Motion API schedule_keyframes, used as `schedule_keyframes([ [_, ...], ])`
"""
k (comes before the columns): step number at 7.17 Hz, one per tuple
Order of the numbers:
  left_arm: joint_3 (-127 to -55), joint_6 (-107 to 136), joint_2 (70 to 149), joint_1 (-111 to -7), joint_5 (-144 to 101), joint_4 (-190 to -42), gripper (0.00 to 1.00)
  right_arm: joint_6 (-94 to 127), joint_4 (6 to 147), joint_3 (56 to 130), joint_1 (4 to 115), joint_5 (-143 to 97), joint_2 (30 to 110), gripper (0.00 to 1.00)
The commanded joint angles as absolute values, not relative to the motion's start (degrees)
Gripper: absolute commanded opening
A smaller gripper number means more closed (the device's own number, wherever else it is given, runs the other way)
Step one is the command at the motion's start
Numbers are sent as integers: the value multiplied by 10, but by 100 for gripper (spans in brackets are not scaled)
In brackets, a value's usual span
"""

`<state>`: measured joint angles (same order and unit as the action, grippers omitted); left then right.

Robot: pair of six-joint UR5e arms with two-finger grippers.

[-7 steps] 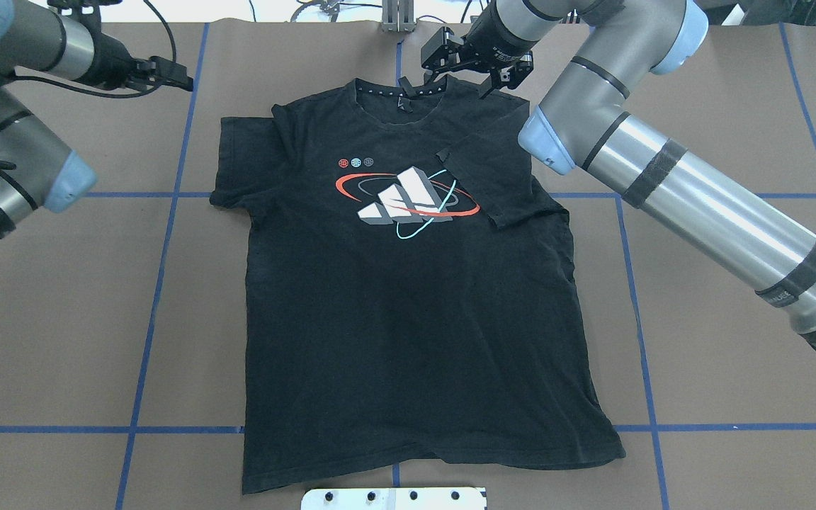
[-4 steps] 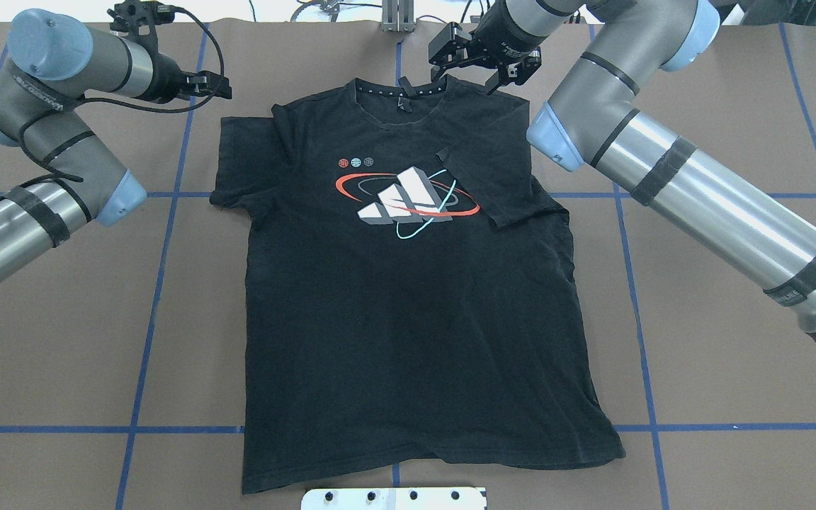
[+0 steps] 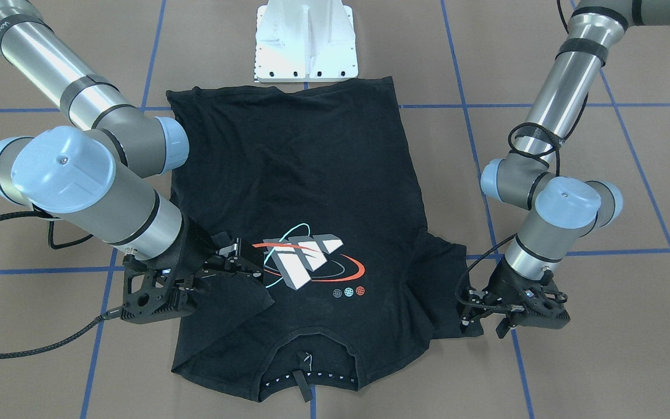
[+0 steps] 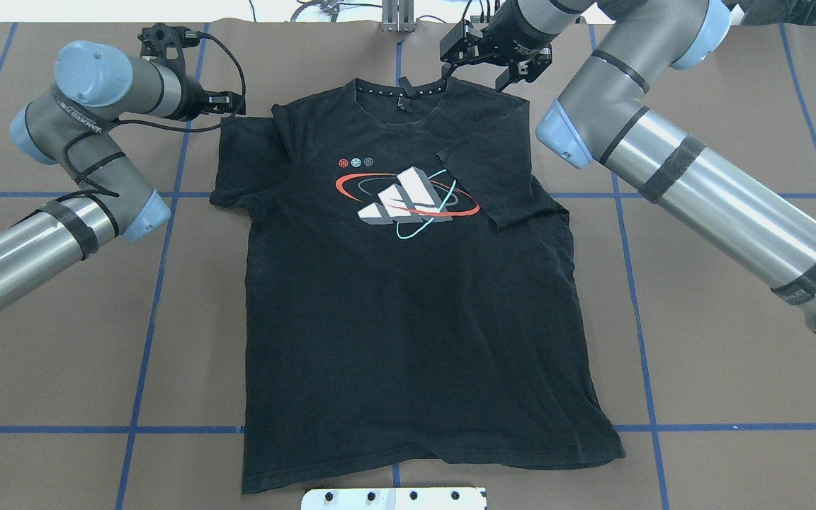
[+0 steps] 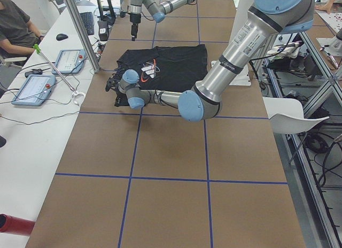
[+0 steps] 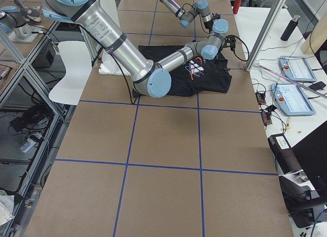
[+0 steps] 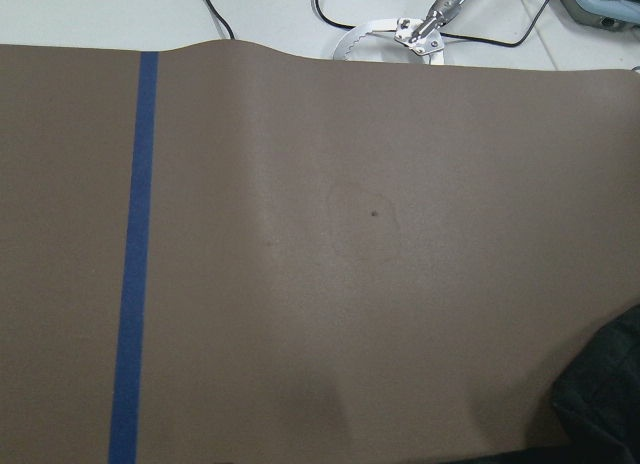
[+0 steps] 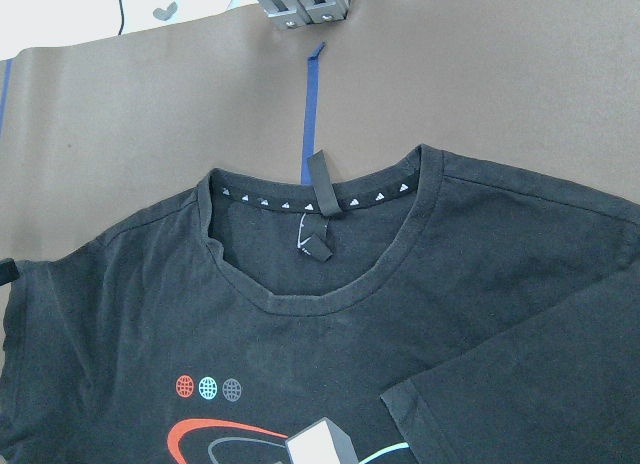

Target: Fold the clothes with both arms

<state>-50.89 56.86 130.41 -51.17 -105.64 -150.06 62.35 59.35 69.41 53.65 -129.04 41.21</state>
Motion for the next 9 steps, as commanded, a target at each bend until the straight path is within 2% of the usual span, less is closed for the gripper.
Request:
schedule_keyframes([
  [1, -488, 569, 1308, -509, -1053, -1501, 77, 623, 594, 693, 536, -1289, 412, 100],
  [6, -487, 569, 1312, -509, -1053, -1501, 59, 624, 594, 693, 536, -1288, 414, 100],
  [9, -488, 569, 1312, -503, -1053, -1501, 57, 623, 593, 693, 536, -1288, 416, 100],
])
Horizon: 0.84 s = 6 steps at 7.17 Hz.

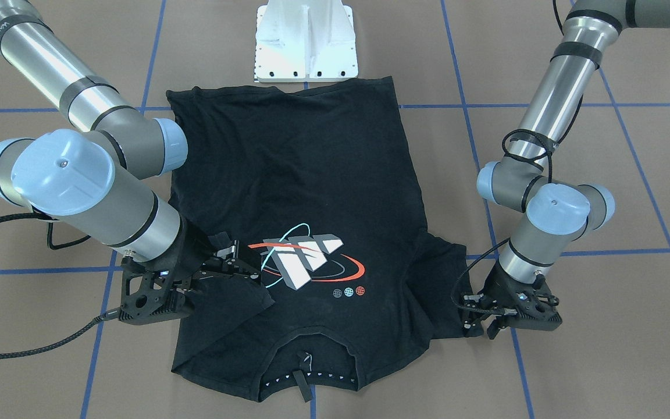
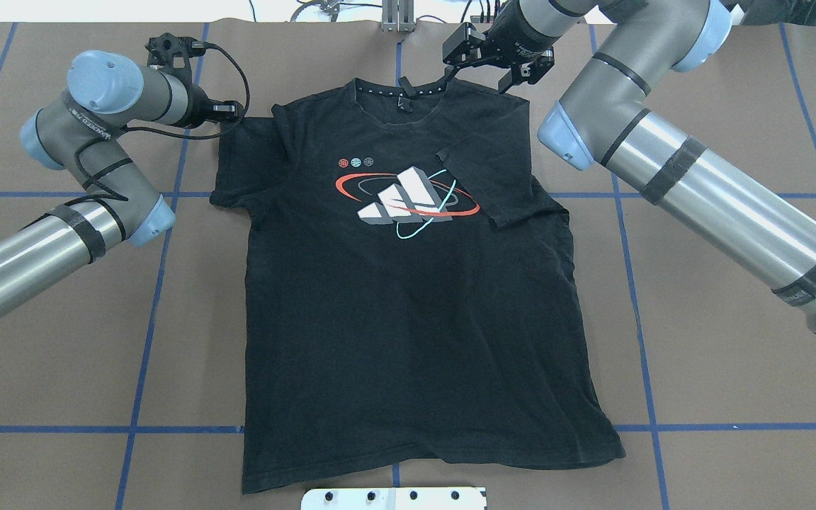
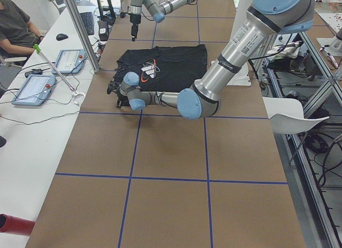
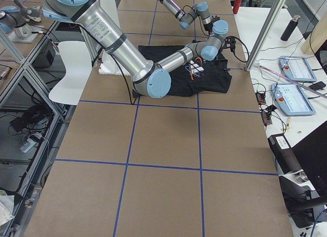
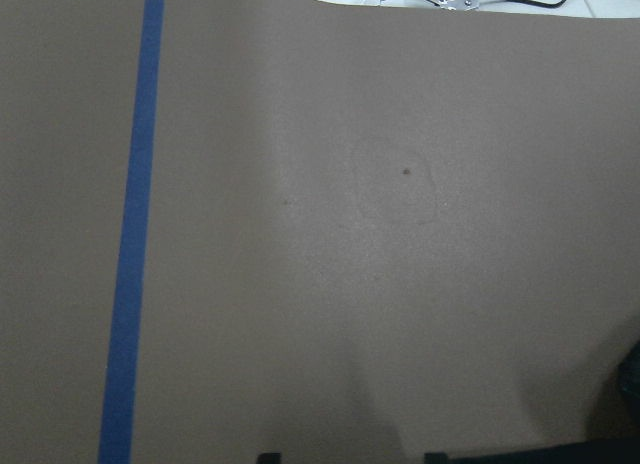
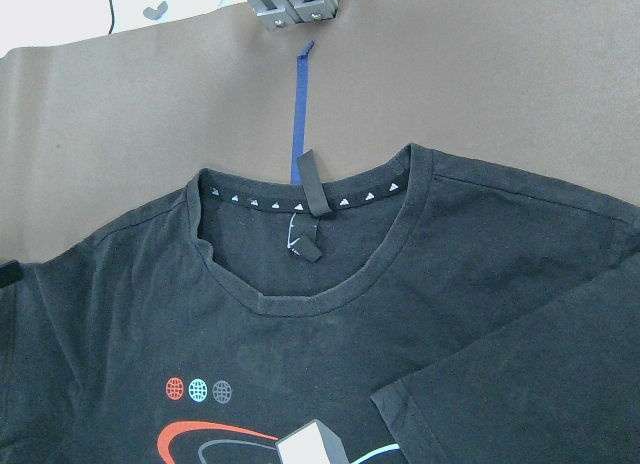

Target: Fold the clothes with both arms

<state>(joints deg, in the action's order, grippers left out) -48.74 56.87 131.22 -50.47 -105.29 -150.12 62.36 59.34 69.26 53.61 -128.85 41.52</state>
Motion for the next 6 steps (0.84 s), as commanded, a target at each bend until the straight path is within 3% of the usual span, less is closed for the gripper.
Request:
schedule_keyframes([
  [1, -488, 569, 1312, -503, -1053, -1501, 55, 624, 593, 693, 536, -1289, 417, 100],
  [3, -489, 569, 1312, -502, -1053, -1501, 42, 623, 593, 693, 536, -1290, 416, 100],
  [6, -490, 569, 1312, -502, -1054, -1501, 37, 624, 593, 693, 536, -1290, 417, 100],
])
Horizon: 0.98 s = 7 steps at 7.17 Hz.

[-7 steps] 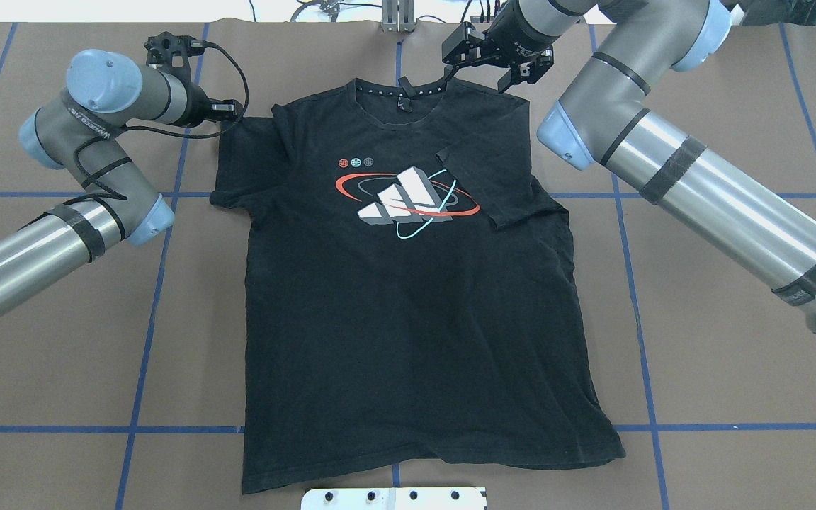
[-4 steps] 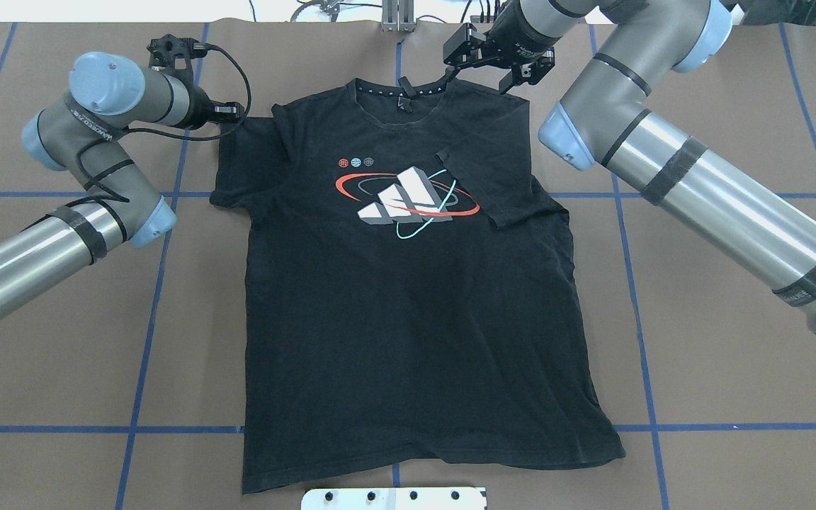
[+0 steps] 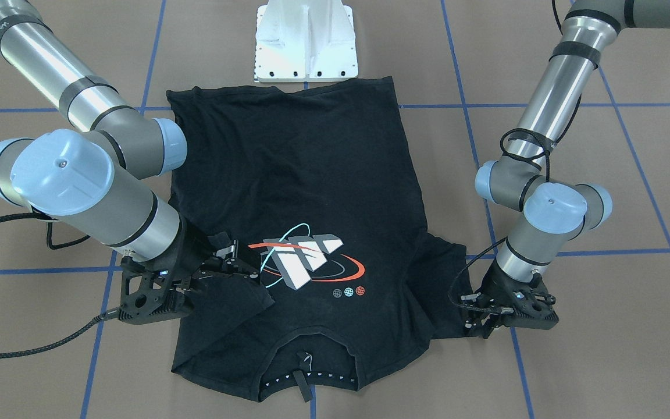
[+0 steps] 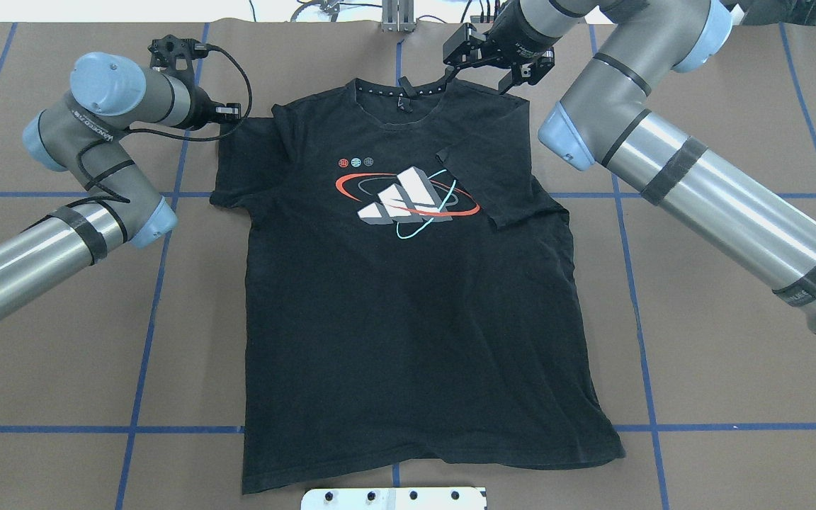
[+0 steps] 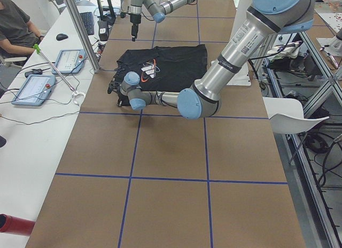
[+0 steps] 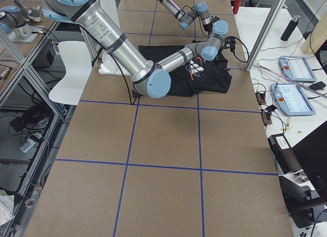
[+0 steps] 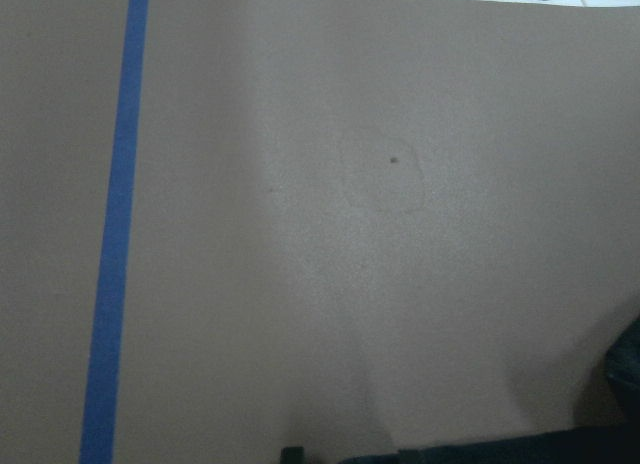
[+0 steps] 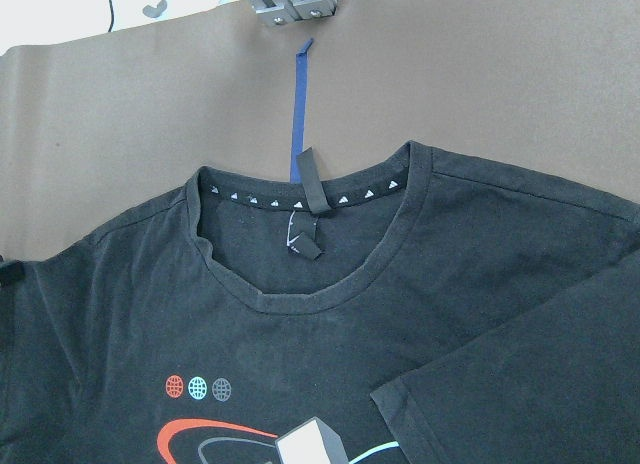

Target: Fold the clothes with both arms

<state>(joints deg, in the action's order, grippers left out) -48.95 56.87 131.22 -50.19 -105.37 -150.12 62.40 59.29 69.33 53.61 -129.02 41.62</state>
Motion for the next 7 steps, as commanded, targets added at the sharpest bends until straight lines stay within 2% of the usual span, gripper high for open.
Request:
schedule_keyframes([
  [1, -491, 569, 1312, -502, -1054, -1500, 33, 624, 592, 693, 536, -1290, 417, 100],
  [2, -492, 569, 1312, -502, -1054, -1500, 20, 624, 592, 693, 536, -1290, 417, 100],
  [3, -496, 570, 1312, -503, -1054, -1500, 1, 624, 592, 693, 536, -1290, 417, 100],
  [7, -556, 570, 1312, -507, -1068, -1475, 0, 623, 589, 694, 538, -1290, 424, 100],
])
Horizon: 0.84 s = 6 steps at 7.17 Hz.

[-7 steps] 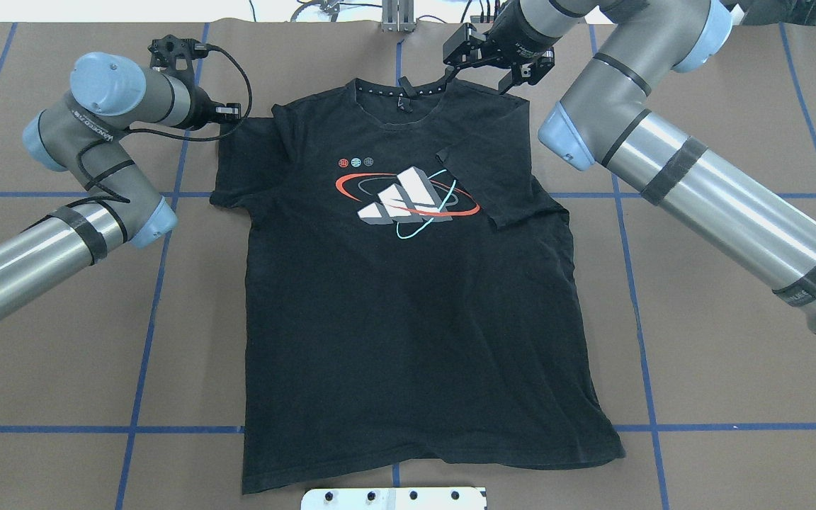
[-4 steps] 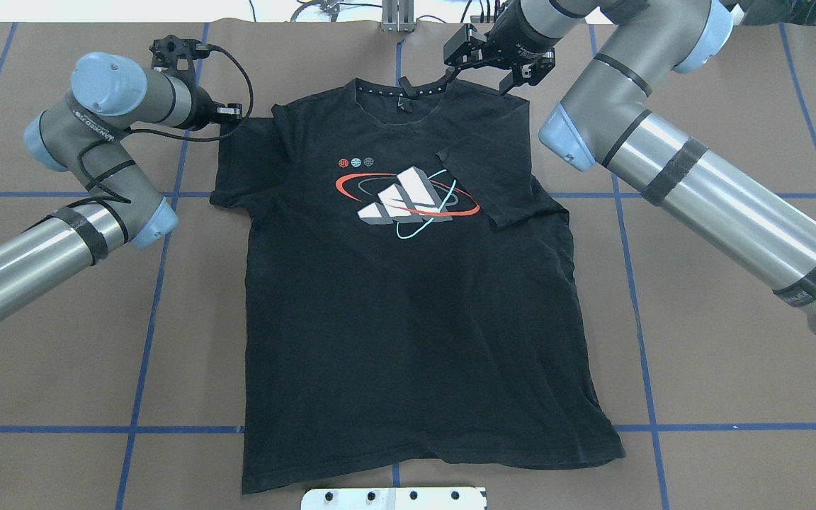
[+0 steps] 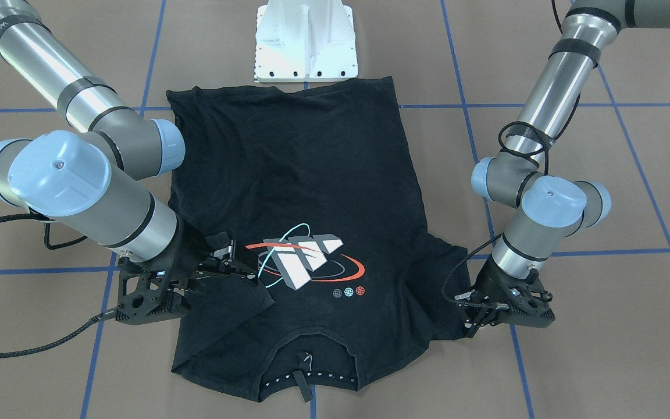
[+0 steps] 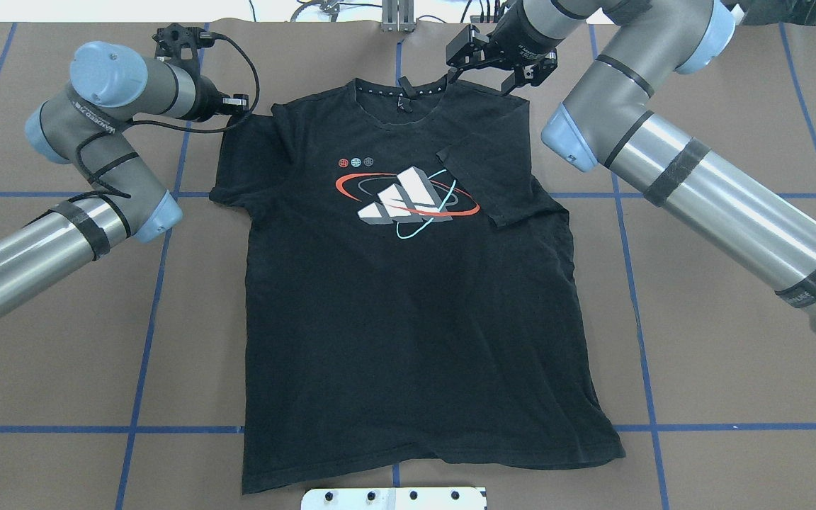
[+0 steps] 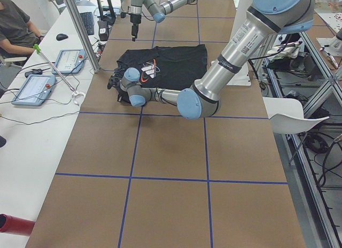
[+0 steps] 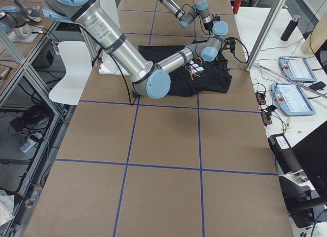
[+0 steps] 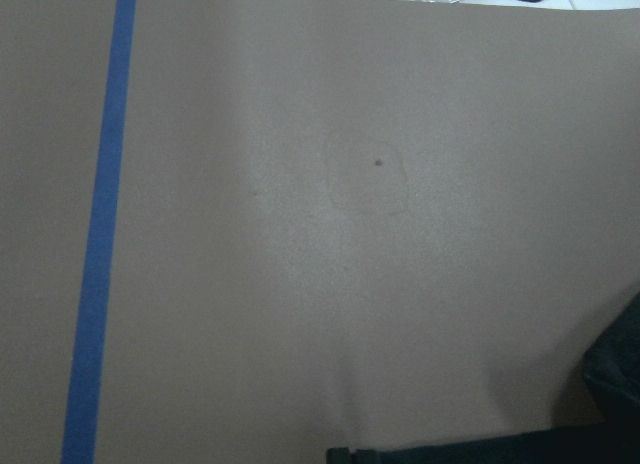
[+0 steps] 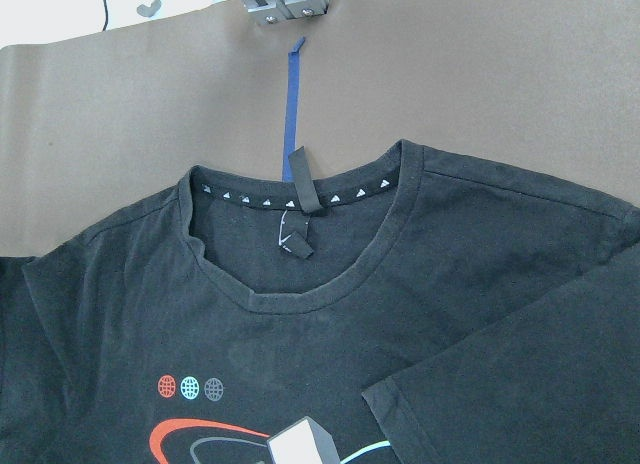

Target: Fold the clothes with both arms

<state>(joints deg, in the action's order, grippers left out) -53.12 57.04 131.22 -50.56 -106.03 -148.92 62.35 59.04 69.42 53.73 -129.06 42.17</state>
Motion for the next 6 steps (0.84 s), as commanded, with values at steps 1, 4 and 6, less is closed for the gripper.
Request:
schedule_keyframes([
  [1, -609, 577, 1311, -511, -1087, -1412, 0, 623, 587, 694, 538, -1291, 426, 100],
  [4, -733, 701, 1313, -477, -1092, -1296, 0, 623, 585, 696, 540, -1293, 432, 100],
  [6, -695, 769, 1362, -411, -1083, -1300, 0, 623, 584, 696, 543, -1294, 439, 100],
])
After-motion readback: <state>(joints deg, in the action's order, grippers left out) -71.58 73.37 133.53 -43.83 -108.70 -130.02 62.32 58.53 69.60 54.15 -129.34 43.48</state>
